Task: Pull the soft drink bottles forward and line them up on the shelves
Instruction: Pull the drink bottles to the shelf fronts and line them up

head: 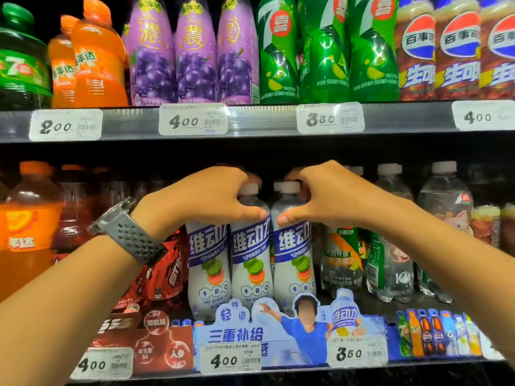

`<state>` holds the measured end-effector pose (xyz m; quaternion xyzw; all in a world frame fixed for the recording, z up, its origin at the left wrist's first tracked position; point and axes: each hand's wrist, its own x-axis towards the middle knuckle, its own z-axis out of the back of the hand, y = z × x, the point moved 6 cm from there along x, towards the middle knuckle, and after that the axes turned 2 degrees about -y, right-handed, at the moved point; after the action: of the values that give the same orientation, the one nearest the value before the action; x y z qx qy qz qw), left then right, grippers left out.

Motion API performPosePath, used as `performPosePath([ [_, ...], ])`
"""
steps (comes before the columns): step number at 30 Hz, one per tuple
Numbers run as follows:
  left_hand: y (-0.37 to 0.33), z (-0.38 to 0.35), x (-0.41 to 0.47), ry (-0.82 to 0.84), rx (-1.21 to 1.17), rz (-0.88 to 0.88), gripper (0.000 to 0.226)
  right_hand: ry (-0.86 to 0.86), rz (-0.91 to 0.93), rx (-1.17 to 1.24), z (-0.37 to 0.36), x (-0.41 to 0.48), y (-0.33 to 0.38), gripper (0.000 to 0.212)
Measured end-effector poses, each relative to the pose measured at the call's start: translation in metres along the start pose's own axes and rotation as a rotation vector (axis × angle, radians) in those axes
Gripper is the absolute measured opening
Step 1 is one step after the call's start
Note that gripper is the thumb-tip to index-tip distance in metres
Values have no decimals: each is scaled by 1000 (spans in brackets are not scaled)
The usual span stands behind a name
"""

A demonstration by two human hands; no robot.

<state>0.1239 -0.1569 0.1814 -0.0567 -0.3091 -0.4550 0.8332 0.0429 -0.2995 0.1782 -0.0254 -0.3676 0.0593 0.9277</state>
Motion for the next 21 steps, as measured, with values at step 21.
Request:
performPosePath([
  [21,-41,104,-71,32,-237,-270,47,326,225,416,83,-27,62,43],
])
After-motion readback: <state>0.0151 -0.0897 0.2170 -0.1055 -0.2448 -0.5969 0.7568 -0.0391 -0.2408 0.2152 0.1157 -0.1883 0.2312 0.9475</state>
